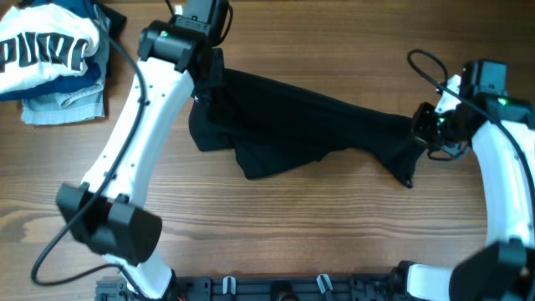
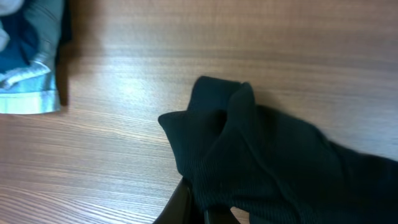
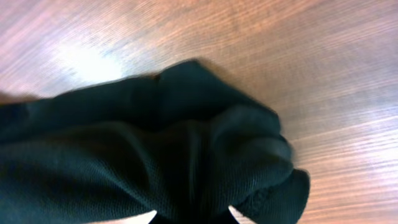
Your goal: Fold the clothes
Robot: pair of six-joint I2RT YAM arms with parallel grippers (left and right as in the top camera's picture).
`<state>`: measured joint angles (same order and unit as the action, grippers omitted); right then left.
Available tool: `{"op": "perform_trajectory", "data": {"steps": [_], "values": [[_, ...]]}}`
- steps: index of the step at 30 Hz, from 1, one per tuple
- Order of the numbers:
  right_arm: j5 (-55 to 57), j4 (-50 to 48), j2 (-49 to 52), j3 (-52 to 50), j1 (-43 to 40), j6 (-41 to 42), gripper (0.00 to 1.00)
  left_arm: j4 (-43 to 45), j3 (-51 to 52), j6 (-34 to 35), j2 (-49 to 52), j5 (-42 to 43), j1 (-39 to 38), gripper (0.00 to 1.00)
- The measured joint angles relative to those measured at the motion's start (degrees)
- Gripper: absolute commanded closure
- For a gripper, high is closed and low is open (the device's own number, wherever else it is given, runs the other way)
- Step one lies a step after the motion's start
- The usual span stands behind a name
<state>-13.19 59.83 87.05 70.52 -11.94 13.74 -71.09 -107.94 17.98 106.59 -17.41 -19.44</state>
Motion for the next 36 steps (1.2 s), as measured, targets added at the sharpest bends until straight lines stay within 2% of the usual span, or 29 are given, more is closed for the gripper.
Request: {"op": "perform_trajectory", "data": {"steps": [5, 6, 8, 9, 10, 11, 16, 21, 27, 31, 36], "values": [[-2.56, -13.46, 11.21, -0.37, -0.02, -1.16, 0.96, 0.57, 0.0, 0.0, 7.39, 0.2, 0.02, 0.96], [-3.19, -16.28, 12.68, -0.59, -0.07, -1.64, 0.9, 0.7, 0.02, 0.0, 8.37, 0.2, 0.02, 0.96], [-4.17, -22.51, 14.91, -0.9, -0.07, -2.64, 0.57, 1.25, 0.04, 0.0, 9.77, 0.2, 0.02, 0.96], [-4.7, -25.09, 15.26, -0.96, -0.13, -3.41, 0.47, 1.55, 0.04, 0.0, 10.12, 0.2, 0.02, 0.96], [-5.18, -27.54, 15.3, -0.96, -0.24, -3.93, 0.41, 1.97, 0.04, 0.0, 10.23, 0.17, 0.02, 0.96], [-5.95, -28.7, 15.3, -0.52, -0.39, -4.7, 0.39, 2.62, 0.04, 0.0, 10.21, 0.13, 0.02, 0.96], [-8.22, -20.96, 15.3, 3.82, -0.55, -5.09, 0.42, 3.43, 0.04, 0.02, 10.23, 0.2, 0.02, 0.96], [-6.4, -18.56, 15.3, 3.87, 2.16, -5.99, 0.45, 4.09, 0.04, 0.0, 10.23, 0.46, 0.02, 0.96], [3.96, -20.83, 15.3, 0.76, 10.78, -5.62, 0.51, 4.28, 0.04, 0.0, 10.23, 1.05, 0.02, 0.96], [9.88, -27.19, 15.85, -0.22, 11.47, -4.63, 0.59, 4.28, 0.04, 0.0, 10.23, 1.07, 0.02, 0.96], [8.83, -34.38, 20.39, -0.28, 11.43, -5.55, 0.59, 4.28, 0.04, 0.0, 10.23, 1.07, 0.02, 0.96]]}}
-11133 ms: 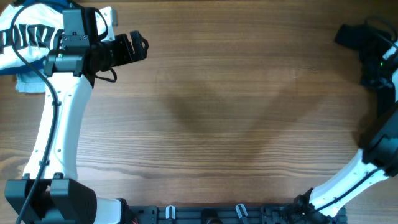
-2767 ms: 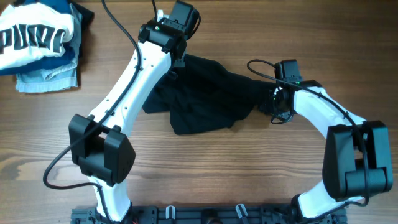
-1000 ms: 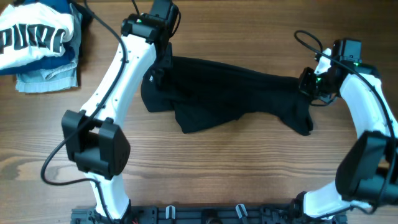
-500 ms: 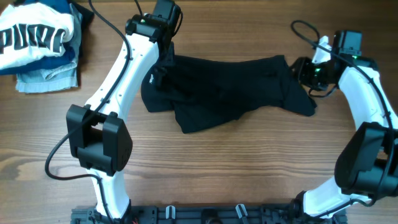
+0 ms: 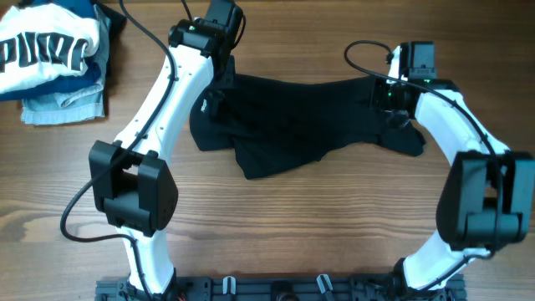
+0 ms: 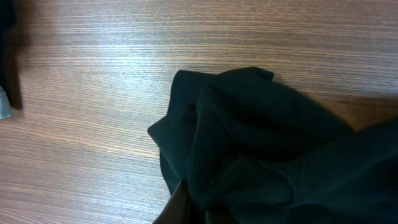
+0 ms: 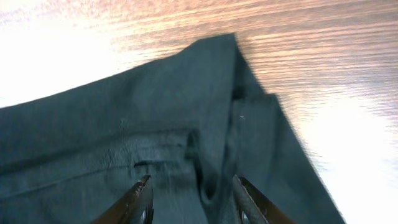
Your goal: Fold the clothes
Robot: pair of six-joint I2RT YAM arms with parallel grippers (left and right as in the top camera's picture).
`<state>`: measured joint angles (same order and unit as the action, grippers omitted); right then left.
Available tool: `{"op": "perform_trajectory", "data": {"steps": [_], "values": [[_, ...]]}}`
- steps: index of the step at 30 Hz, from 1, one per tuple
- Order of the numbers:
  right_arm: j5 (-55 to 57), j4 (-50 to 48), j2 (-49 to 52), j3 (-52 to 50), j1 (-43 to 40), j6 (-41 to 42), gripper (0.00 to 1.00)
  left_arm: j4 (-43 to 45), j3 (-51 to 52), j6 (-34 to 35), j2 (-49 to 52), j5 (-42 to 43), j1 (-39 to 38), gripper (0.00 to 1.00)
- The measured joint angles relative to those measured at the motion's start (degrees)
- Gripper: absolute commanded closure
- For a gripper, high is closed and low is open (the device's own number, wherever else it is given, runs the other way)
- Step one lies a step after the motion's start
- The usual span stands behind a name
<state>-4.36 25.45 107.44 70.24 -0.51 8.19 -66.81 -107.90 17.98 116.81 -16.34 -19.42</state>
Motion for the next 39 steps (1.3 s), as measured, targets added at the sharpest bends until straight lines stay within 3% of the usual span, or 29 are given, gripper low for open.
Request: {"op": "perform_trajectory", "data": {"steps": [7, 10, 13, 16, 20, 23, 32, 39], "values": [[-2.08, -1.97, 5.01, -0.15, 0.0, -0.57, 0.59, 0.0, 0.0, 0.0, 0.0, 0.0, 0.0, 0.96], [-2.43, -1.9, 5.01, -0.15, 0.0, -0.55, 0.65, 0.0, 0.0, 0.0, 0.0, 0.0, 0.0, 0.96], [-3.32, -1.75, 5.01, -0.15, 0.0, -0.2, 0.81, 0.0, 0.0, 0.0, 0.0, 0.0, 0.0, 0.96], [-3.61, -1.75, 5.01, -0.15, 0.0, 0.83, 0.89, 0.0, 0.0, 0.0, 0.0, 0.0, 0.0, 0.96], [-3.76, -1.68, 4.94, -0.15, 0.0, 1.57, 0.96, 0.0, 0.0, 0.0, 0.0, -0.02, 0.0, 0.96], [-3.76, -1.29, 3.87, -0.15, 0.0, 2.03, 0.96, 0.0, 0.0, 0.0, 0.0, -0.02, 0.0, 0.96], [-1.31, 4.37, -9.9, 3.1, -1.16, 0.24, 0.96, -0.9, 0.0, 0.0, -1.14, -2.82, 0.0, 0.96], [-0.85, 4.74, -26.38, 4.17, -7.54, -1.38, 0.96, 5.75, -0.35, -1.27, -18.71, -8.76, -0.02, 0.96]]}}
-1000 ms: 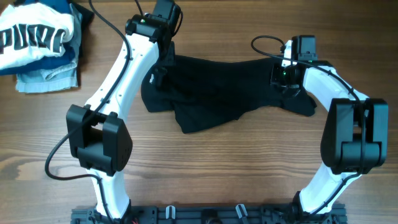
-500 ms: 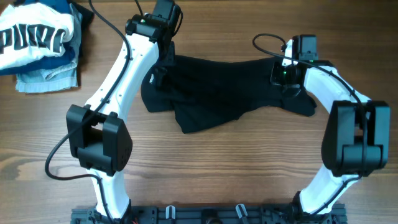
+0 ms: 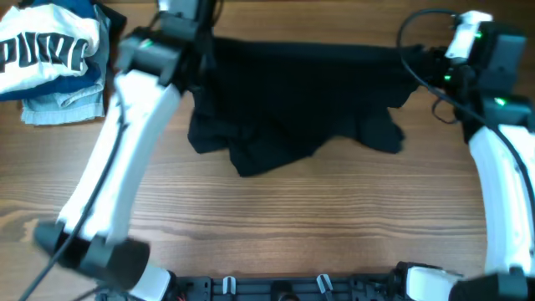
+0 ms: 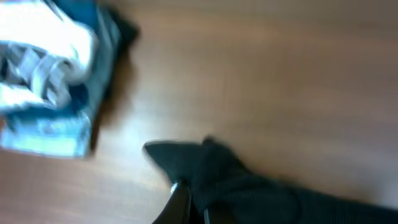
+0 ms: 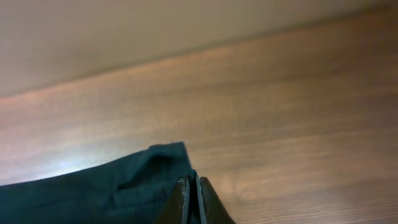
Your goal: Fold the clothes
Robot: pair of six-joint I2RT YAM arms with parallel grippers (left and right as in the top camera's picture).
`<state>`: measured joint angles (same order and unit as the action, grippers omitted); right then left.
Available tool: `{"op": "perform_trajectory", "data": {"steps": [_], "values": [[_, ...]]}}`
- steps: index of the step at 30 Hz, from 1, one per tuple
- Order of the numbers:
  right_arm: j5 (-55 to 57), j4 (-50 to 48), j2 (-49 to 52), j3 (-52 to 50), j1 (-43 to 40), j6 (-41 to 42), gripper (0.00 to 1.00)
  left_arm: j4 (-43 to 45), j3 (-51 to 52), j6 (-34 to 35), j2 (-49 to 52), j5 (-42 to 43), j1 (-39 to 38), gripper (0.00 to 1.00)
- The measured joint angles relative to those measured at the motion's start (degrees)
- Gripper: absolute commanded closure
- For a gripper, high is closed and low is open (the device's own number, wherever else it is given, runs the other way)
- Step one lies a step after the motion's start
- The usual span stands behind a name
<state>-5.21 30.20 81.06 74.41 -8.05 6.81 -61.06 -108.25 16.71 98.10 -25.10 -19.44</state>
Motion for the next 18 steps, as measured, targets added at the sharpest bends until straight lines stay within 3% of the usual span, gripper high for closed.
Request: {"op": "perform_trajectory", "data": {"steps": [7, 18], "values": [[-3.04, 6.4, -12.28, 1.49, -3.02, -0.94, 0.96, 6.34, -0.26, -5.29, -12.55, -0.37, -0.44, 0.96], [-0.72, 33.42, -29.9, 20.79, -4.79, -1.09, 0.96, -1.9, -0.33, -6.49, -36.39, -1.6, -3.02, 0.96]]}}
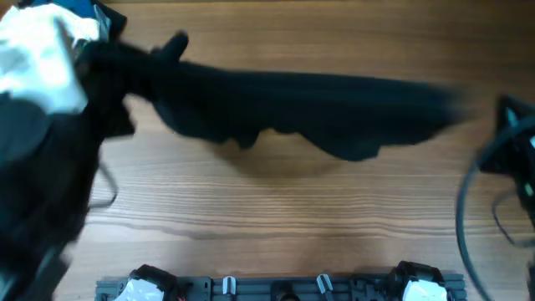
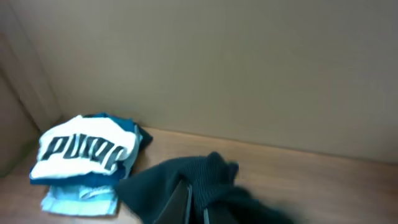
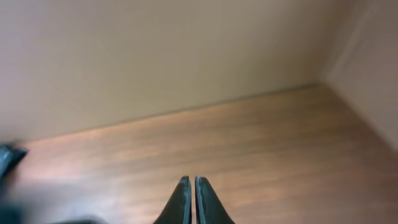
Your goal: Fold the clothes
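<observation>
A black garment (image 1: 301, 100) hangs stretched across the back of the table (image 1: 276, 234), blurred by motion, with its shadow on the wood below. My left gripper (image 2: 189, 186) is shut on the garment's left corner (image 2: 211, 174), raised high. At the far right, my right gripper (image 3: 192, 179) has its fingers pressed together. No cloth shows at its tips in the right wrist view, but overhead the garment's right end (image 1: 456, 100) runs taut toward the right arm (image 1: 514, 125).
A folded pile topped by a white printed shirt (image 2: 84, 149) lies at the back left, close to the garment's left end. My left arm (image 1: 38, 142) looms dark and blurred over the left side overhead. A beige wall (image 3: 186, 50) backs the table.
Both grippers have risen, so the wrist views now show the wall. The garment has come off the table and spread wider, its left end now near the folded pile.
The garment lay crumpled mid-table with each gripper shut on an end. Then the right gripper stood open over the cloth nearer the middle. Later both grippers were shut on the back edge, drawn apart. Now the garment hangs stretched above the table.
</observation>
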Robot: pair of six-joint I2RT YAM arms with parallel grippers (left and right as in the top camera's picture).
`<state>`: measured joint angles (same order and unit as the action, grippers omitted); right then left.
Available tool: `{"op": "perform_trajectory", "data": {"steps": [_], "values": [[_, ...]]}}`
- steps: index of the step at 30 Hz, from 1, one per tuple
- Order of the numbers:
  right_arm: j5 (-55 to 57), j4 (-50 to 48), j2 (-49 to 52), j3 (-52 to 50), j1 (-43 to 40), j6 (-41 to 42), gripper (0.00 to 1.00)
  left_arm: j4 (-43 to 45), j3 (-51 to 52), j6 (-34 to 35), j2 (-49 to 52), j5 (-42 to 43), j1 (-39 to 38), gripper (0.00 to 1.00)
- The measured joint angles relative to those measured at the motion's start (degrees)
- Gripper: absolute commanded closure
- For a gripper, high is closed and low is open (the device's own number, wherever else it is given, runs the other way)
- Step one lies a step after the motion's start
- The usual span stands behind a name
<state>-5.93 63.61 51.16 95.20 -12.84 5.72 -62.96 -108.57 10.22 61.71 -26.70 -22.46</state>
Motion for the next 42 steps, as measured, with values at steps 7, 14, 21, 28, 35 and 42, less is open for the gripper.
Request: {"op": "perform_trajectory", "data": {"steps": [7, 14, 21, 28, 35, 42], "values": [[4.81, 10.34, 1.29, 3.69, -0.44, -0.07, 0.96, -12.9, -0.9, 6.95, -2.78, -3.06, -1.92, 0.96], [-1.03, 12.0, 17.94, 3.58, -0.5, -3.15, 0.96, -16.41, -0.85, 12.15, 14.91, -3.32, -1.92, 0.96], [-6.6, 7.76, 27.87, 3.45, -0.5, -4.59, 0.96, 8.55, -0.33, 5.86, 28.92, 6.25, -2.45, 0.96], [-8.24, 4.85, 28.68, 3.48, -0.61, -4.76, 0.96, 26.38, -1.03, -0.48, 31.5, 10.54, -13.49, 0.96], [-8.63, 5.03, 28.68, 3.45, -1.97, -4.79, 0.91, 26.08, -5.44, -3.13, 31.41, 7.74, -19.93, 0.96], [-15.06, 6.23, 31.71, 1.2, -1.99, -8.24, 0.69, 18.78, -5.81, 0.83, 37.55, 7.21, -11.65, 0.96]]}}
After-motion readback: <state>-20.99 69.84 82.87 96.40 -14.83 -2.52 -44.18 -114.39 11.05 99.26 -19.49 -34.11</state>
